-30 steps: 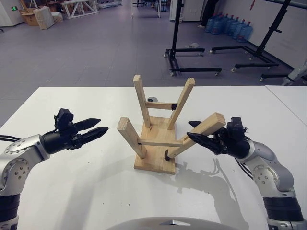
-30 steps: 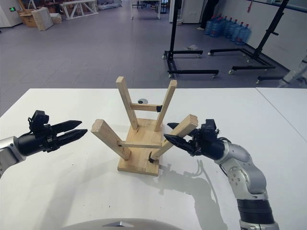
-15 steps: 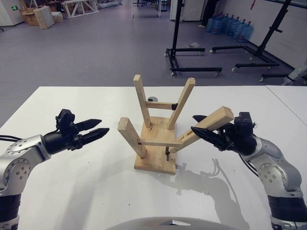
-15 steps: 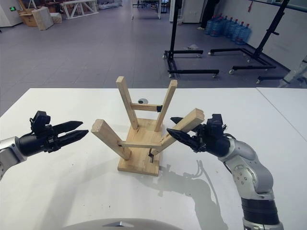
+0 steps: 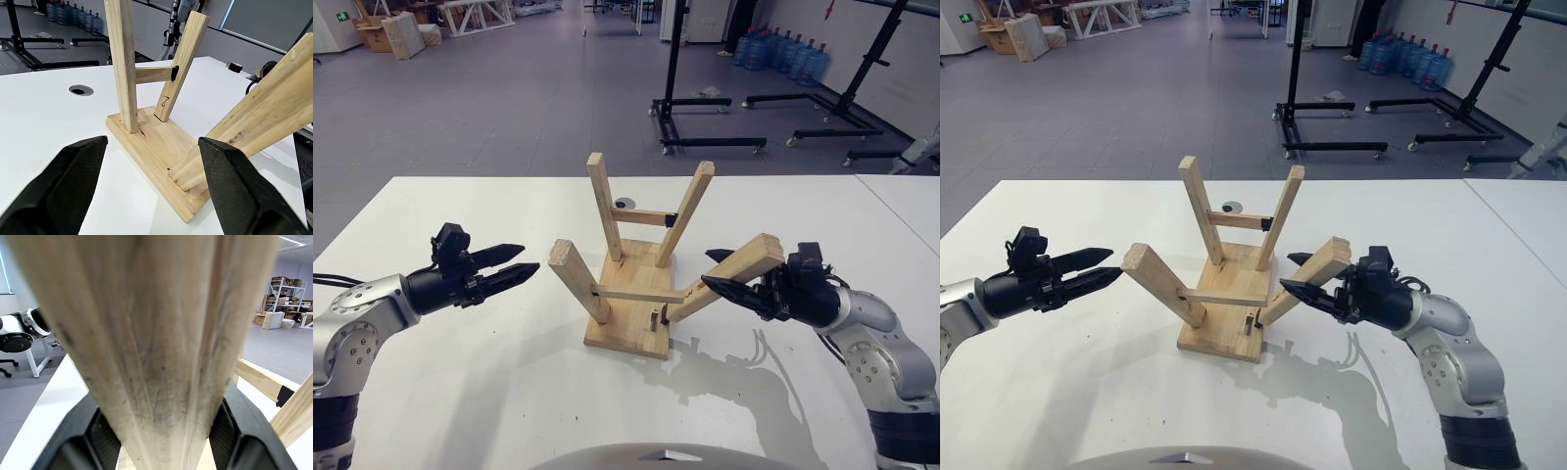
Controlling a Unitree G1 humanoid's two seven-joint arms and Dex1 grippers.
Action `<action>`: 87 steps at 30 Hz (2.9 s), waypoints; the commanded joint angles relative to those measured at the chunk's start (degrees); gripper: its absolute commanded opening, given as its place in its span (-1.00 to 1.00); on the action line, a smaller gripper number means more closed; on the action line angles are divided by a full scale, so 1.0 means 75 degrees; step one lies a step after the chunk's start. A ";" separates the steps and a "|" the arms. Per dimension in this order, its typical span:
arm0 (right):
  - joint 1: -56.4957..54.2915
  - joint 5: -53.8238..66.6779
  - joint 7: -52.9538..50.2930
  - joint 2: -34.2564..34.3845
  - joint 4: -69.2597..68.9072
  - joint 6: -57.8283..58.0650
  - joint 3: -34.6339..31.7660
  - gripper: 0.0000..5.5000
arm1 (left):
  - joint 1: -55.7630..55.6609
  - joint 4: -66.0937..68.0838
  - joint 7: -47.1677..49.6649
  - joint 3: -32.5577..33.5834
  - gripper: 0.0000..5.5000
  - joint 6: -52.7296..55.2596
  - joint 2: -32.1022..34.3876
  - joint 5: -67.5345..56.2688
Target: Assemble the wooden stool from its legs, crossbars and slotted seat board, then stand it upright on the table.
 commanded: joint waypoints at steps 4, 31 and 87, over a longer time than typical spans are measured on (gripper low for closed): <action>0.0438 0.0070 -0.0068 0.0284 -0.0419 -0.0394 0.0040 -0.25 | -0.0211 0.0114 -0.0104 -0.0038 0.23 0.0054 0.0103 0.0147; 0.0377 -0.0187 -0.0140 0.0303 -0.0322 -0.0808 0.0301 -0.25 | -0.0498 0.0282 -0.0325 -0.0172 0.23 0.0145 0.0154 0.0308; -0.0709 -0.1687 -0.2805 0.0588 -0.0572 0.0420 0.1755 -0.25 | -0.0332 0.0103 0.0058 0.0205 0.23 0.0141 0.0373 0.0472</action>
